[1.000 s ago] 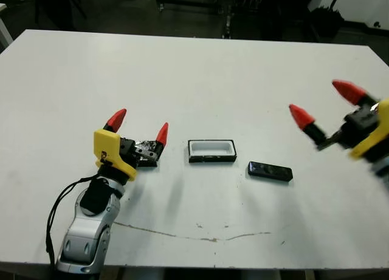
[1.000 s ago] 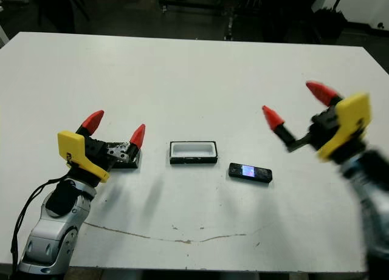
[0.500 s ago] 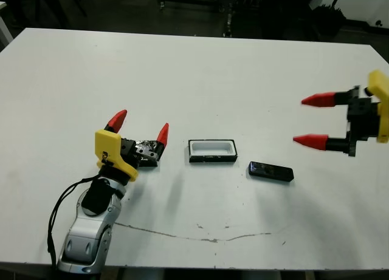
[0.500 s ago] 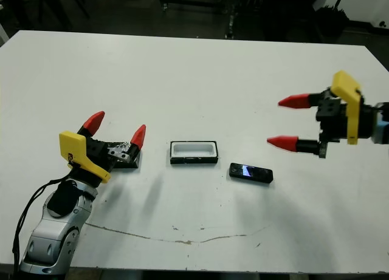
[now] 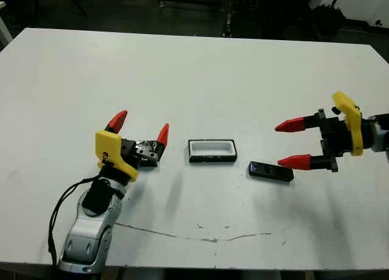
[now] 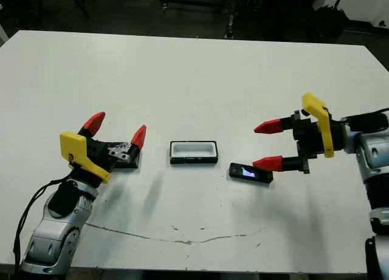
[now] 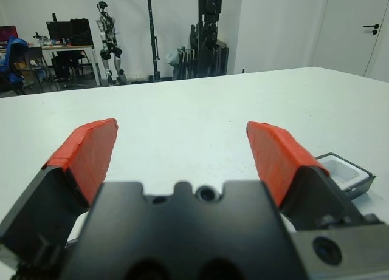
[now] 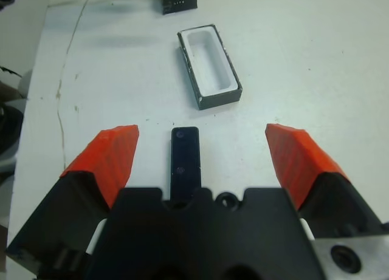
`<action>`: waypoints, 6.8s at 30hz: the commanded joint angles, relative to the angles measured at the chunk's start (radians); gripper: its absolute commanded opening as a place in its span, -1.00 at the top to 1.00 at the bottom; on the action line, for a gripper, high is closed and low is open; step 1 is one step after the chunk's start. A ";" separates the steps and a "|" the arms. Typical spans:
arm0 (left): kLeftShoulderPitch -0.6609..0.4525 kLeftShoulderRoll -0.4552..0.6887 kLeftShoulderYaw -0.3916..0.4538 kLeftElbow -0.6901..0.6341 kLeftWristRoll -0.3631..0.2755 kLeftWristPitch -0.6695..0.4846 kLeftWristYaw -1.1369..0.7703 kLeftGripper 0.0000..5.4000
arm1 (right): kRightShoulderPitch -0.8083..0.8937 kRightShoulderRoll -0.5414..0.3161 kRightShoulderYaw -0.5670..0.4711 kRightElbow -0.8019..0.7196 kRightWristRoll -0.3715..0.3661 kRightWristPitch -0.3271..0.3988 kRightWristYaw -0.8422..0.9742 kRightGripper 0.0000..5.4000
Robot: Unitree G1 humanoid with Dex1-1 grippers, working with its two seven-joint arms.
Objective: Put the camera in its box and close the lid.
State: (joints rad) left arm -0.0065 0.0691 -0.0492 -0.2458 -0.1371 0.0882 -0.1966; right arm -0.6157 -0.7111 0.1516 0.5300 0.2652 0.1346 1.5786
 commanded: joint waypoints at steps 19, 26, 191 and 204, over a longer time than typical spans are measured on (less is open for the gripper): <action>-0.001 0.002 -0.001 0.004 -0.004 -0.002 -0.001 -1.00 | 0.029 0.076 0.045 0.097 -0.057 -0.106 0.034 -0.99; 0.000 0.002 -0.003 0.003 -0.001 0.000 0.003 -1.00 | 0.029 0.084 0.061 0.105 -0.105 -0.152 0.014 -0.99; -0.010 0.006 0.026 0.006 -0.001 -0.043 0.005 -1.00 | -0.262 0.419 0.086 0.567 -0.289 -0.160 -0.128 0.38; -0.001 0.007 0.022 -0.006 -0.003 -0.028 0.006 -1.00 | -0.273 0.396 0.156 0.574 -0.335 -0.292 -0.082 0.15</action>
State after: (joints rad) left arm -0.0127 0.0716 -0.0240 -0.2498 -0.1426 0.0472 -0.1912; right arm -0.9296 -0.2745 0.2740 1.0740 -0.0033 -0.1356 1.4931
